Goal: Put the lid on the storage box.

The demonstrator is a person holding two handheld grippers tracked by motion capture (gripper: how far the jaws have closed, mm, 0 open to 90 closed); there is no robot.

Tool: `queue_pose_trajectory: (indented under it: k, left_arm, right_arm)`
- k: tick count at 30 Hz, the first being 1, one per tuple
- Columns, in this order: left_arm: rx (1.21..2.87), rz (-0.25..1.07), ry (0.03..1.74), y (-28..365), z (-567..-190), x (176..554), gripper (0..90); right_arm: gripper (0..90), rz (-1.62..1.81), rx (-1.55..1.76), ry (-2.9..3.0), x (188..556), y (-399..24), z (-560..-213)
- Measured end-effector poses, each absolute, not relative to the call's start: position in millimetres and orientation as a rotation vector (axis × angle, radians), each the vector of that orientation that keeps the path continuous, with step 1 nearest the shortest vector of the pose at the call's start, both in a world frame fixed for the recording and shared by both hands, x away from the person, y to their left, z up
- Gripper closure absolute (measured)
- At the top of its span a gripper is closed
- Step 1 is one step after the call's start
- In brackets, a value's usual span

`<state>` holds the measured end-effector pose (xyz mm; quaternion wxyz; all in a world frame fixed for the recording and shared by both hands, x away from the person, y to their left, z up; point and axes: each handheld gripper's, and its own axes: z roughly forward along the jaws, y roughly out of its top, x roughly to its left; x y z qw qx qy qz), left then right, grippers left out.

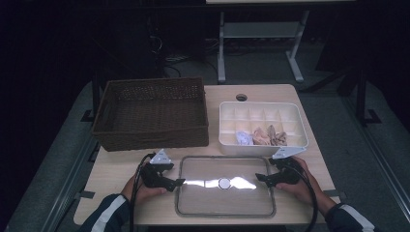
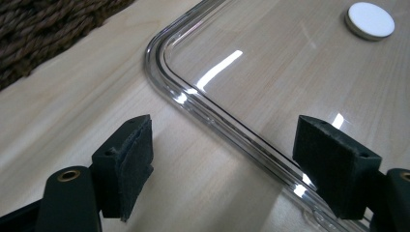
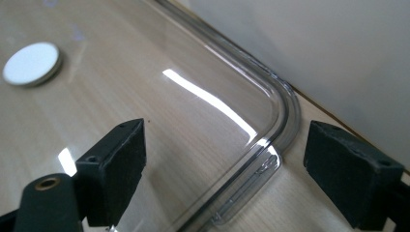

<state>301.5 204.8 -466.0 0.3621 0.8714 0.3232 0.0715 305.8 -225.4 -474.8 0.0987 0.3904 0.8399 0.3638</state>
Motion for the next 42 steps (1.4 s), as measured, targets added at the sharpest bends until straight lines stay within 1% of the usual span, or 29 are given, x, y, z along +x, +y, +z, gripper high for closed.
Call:
queue_pose_trajectory:
  k: [2,5,7,11,15,16,22,24,28,31,33,36,40,41,42]
  left_arm:
    - [2.215,0.179,0.865,204,-466,299,21.8]
    - [2.096,0.03,0.939,204,-468,298,21.9]
    - [2.057,0.01,0.973,203,-469,298,21.9]
    - [1.949,-0.075,1.057,201,-471,302,22.0]
    - [1.842,-0.12,1.152,203,-473,305,21.8]
    - [1.791,-0.131,1.192,204,-474,305,22.4]
    - [1.643,-0.147,1.332,201,-476,305,22.9]
    - [1.596,-0.172,1.357,203,-477,306,22.8]
    - [1.495,-0.278,1.384,212,-482,309,22.9]
    - [1.456,-0.333,1.38,219,-486,312,23.9]
    - [1.439,-0.353,1.386,221,-488,313,28.6]
    - [1.464,-0.365,1.369,222,-487,314,29.0]
    - [1.497,-0.389,1.338,222,-488,314,31.6]
    - [1.525,-0.371,1.332,222,-487,314,33.8]
    - [1.541,-0.361,1.332,223,-487,315,38.3]
  right_arm:
    - [14.9,1.081,1.166,2.465,304,-224,-475]
    - [14.9,1.096,1.169,2.452,303,-223,-477]
    - [14.9,1.111,1.158,2.447,303,-223,-478]
    - [14.9,1.124,1.145,2.449,304,-224,-478]
    - [15.0,1.142,1.136,2.443,304,-222,-479]
    - [15.0,1.146,1.131,2.442,304,-222,-480]
    - [15.2,1.134,1.112,2.446,304,-220,-480]
    - [15.1,1.136,1.109,2.445,304,-220,-480]
    - [15.1,1.149,1.12,2.44,303,-220,-480]
    - [15.1,1.153,1.118,2.439,303,-221,-481]
    - [15.1,1.156,1.117,2.437,303,-221,-481]
    - [14.9,1.158,1.12,2.436,303,-221,-481]
    - [14.0,1.16,1.128,2.432,303,-222,-481]
    - [13.6,1.158,1.131,2.431,304,-223,-481]
    - [13.6,1.164,1.136,2.429,304,-223,-481]
